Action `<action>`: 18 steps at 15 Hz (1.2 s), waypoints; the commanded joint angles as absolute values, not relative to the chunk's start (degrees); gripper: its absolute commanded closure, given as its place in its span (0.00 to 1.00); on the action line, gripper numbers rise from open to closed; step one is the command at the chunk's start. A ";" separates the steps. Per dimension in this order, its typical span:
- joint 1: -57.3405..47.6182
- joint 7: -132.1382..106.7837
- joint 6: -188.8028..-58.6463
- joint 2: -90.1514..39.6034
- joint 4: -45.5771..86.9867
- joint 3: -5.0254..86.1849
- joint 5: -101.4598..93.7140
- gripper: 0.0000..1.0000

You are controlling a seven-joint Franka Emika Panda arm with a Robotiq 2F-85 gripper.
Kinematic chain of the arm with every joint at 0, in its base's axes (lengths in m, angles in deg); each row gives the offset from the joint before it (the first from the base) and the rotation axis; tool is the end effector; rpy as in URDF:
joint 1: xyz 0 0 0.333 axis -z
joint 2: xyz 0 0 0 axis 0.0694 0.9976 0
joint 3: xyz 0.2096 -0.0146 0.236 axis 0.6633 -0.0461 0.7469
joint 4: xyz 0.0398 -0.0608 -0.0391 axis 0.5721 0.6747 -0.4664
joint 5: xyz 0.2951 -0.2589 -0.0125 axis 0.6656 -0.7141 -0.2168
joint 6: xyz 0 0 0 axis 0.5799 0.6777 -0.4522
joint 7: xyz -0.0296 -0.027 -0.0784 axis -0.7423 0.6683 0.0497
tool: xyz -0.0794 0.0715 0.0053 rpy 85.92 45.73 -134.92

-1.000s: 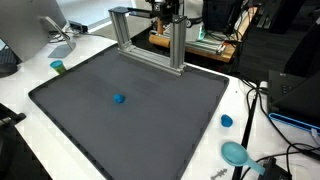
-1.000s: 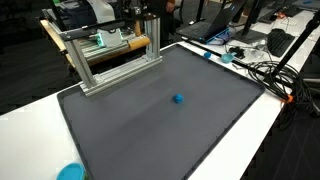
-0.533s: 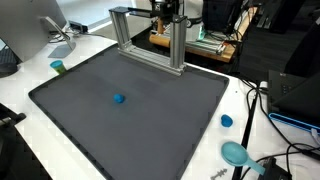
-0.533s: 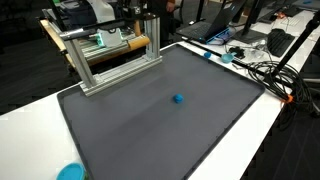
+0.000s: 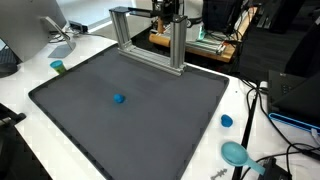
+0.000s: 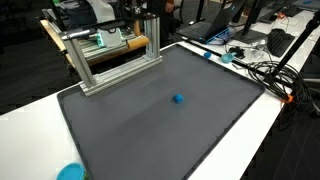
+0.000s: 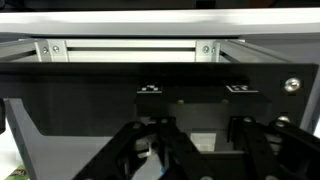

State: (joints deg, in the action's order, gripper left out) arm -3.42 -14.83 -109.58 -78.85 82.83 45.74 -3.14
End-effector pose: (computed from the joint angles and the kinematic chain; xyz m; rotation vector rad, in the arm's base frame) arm 0.3472 0.0017 0.4286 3.0955 -0.0261 0.0827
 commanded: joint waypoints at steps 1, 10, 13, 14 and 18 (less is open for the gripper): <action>-4.42 -15.44 -108.24 -77.29 80.22 45.31 -1.51 0.78; -2.11 -3.66 -107.42 -59.23 57.52 50.99 -6.38 0.78; -1.97 2.14 -104.73 -51.34 48.53 51.80 -9.10 0.78; -2.22 3.32 -103.77 -49.03 46.03 51.32 -8.96 0.78; -2.82 4.98 -101.71 -40.84 37.65 48.56 -6.10 0.78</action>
